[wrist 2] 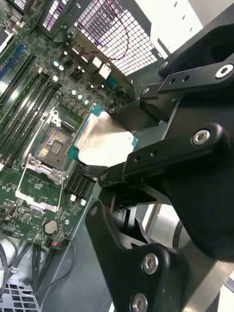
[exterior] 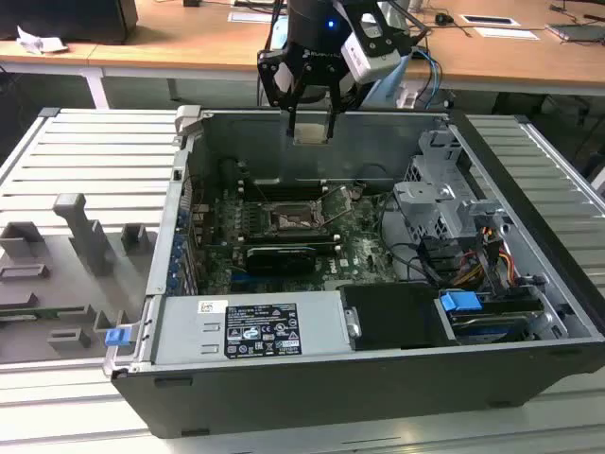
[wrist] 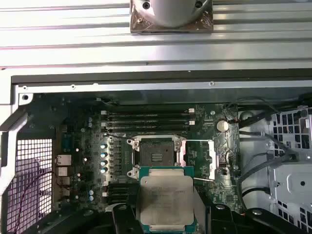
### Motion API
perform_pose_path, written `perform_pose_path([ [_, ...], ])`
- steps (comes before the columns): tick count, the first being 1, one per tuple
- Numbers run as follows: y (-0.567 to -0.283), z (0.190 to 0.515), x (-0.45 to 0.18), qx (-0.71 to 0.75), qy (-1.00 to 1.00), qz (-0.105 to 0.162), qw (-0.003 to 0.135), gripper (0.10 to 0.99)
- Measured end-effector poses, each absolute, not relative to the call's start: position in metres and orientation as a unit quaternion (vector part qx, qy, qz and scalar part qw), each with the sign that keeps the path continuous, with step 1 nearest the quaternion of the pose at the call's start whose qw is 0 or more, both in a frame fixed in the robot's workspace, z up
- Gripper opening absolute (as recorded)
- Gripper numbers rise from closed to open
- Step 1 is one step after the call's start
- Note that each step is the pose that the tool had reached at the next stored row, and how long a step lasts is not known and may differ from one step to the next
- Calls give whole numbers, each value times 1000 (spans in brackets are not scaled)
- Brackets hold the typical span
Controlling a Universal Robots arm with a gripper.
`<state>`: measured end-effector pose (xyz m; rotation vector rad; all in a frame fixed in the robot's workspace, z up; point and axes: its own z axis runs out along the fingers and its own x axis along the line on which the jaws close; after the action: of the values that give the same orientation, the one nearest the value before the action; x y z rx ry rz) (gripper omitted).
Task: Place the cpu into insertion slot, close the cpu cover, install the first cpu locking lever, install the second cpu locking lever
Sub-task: 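Place the cpu into insertion slot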
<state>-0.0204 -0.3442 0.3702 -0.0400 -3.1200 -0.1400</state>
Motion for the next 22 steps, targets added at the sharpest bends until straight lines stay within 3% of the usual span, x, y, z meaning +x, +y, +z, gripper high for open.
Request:
perform_pose_path([
  [22, -344, 367, -20, -92, -995, -43, 5, 525],
])
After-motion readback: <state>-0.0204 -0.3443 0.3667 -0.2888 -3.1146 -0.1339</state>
